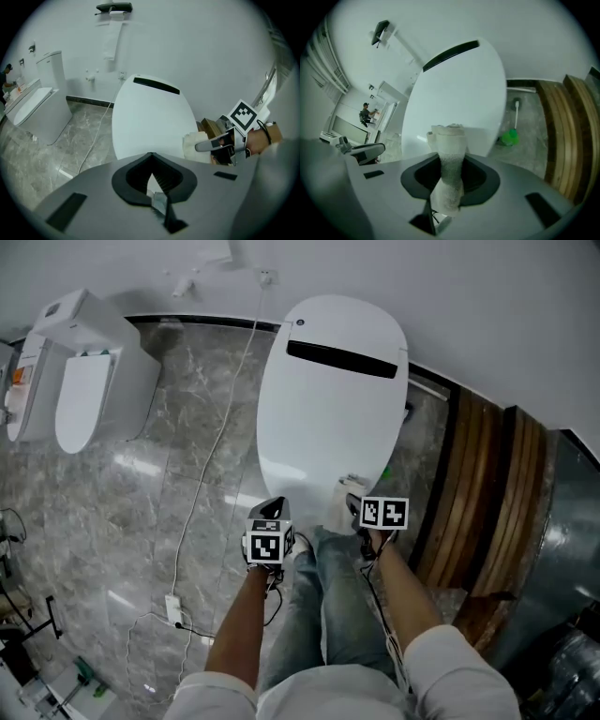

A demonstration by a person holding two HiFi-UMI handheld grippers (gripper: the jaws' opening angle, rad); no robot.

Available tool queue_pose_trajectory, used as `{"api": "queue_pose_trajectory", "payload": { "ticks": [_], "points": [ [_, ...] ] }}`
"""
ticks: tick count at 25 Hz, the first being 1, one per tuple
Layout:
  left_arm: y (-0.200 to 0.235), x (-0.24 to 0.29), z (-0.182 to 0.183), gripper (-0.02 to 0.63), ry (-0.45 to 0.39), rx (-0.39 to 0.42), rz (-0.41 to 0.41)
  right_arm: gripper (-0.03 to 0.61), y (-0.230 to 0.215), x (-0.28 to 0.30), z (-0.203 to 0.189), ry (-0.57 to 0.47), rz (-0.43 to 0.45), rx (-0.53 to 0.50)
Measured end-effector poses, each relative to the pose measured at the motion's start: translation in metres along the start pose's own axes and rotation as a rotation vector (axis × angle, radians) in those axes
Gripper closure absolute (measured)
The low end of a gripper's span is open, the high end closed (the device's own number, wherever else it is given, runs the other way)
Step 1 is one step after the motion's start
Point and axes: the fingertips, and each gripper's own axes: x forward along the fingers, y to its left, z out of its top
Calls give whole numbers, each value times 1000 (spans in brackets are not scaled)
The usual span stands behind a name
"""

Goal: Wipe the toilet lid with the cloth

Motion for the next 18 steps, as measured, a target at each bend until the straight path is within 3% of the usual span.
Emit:
{"api": "queue_pose_trajectory", "payload": {
  "ticks": [3, 8, 12, 18],
  "points": [
    [-21, 11, 5, 601, -3, 35, -29, 486, -20, -7, -1, 7, -18, 43],
    [-42, 14, 10, 601, -6, 45, -58, 486, -13, -4, 2, 17, -36, 13],
    [-59, -16, 40, 601, -114, -16, -90, 486, 7, -27, 8, -41, -25, -72],
    [-52, -69, 78, 601, -178, -74, -9, 486, 54, -91, 28, -195, -17, -112]
  ]
}}
